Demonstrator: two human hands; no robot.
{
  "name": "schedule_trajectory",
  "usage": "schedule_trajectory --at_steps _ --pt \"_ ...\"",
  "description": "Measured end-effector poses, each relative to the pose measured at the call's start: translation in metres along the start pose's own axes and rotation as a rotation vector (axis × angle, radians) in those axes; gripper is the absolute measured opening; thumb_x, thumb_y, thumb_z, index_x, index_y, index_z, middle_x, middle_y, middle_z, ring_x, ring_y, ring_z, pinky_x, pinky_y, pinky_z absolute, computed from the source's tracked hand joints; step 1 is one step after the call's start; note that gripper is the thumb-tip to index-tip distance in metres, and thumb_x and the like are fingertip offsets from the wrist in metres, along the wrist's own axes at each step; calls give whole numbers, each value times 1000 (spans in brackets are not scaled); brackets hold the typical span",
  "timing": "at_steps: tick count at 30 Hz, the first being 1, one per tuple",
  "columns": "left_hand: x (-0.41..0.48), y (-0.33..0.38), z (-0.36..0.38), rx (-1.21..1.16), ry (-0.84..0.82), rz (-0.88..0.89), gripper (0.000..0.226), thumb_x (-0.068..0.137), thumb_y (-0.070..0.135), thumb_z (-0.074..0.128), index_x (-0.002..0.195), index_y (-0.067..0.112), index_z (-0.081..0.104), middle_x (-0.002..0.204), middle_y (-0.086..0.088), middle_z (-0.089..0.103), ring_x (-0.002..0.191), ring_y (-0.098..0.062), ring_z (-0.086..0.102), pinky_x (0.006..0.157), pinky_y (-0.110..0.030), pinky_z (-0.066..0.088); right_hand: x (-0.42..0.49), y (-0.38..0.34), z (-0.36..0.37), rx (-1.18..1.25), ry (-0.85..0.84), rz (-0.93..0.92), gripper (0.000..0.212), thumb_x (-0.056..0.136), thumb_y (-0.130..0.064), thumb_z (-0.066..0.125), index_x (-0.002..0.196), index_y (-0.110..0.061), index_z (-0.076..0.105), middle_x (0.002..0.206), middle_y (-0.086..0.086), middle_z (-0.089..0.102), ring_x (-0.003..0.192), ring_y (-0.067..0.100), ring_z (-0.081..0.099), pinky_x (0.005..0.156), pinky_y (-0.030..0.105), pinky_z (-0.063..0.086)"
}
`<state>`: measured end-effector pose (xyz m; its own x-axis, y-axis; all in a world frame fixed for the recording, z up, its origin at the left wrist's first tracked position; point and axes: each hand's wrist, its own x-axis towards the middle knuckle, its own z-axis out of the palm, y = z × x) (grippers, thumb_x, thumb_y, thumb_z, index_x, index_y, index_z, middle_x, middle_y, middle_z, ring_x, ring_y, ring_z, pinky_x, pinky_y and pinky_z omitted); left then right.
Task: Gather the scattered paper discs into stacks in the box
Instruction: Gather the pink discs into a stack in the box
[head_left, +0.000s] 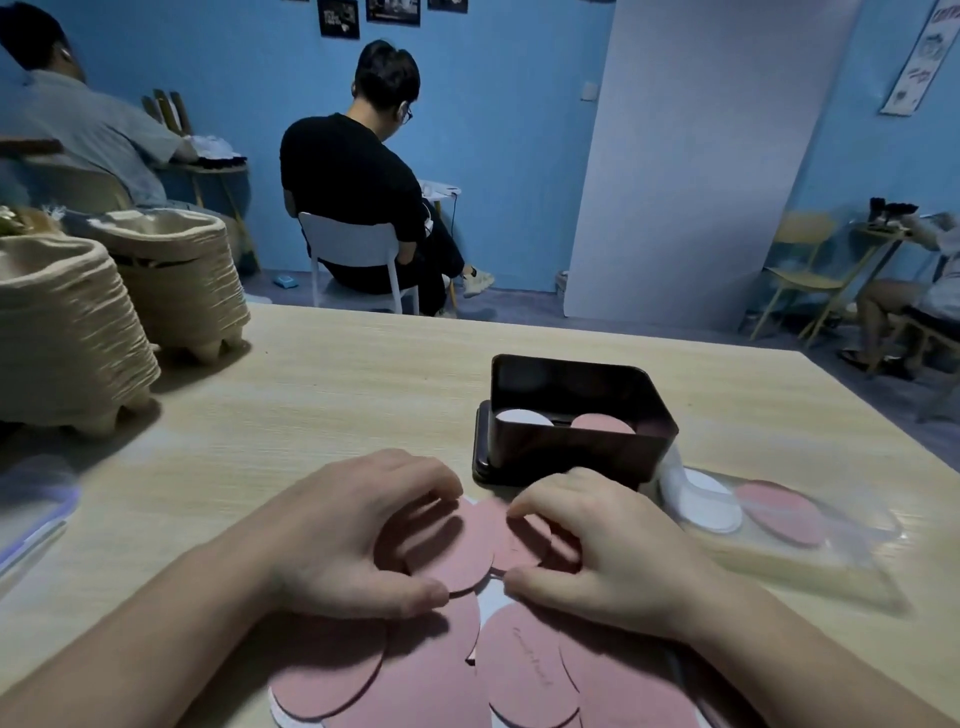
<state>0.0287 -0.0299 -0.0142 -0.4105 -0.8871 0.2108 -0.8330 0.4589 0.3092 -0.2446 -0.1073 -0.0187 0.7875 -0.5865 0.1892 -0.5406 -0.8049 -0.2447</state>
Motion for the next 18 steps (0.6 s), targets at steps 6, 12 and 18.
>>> schedule_trajectory --at_steps 6,12,18 --pt "1 0 6 -43 46 -25 64 71 67 78 126 45 52 115 23 58 110 -1 57 92 -29 51 -1 1 -1 58 63 -1 46 81 -70 64 112 -35 60 104 -22 63 102 3 55 86 28 49" --pt "0 3 4 -168 190 -24 56 72 50 86 120 36 62 117 25 64 113 -1 63 93 -33 53 -10 6 -6 137 121 -36 47 81 -55 72 124 -40 59 132 -28 59 126 -6 53 101 25 48" --pt "8 11 11 -208 262 60 54 77 41 88 122 26 64 117 16 66 109 -9 67 88 -40 57 -12 9 -8 229 222 -86 48 78 -50 82 118 -40 57 129 -27 60 123 0 58 95 31 53"
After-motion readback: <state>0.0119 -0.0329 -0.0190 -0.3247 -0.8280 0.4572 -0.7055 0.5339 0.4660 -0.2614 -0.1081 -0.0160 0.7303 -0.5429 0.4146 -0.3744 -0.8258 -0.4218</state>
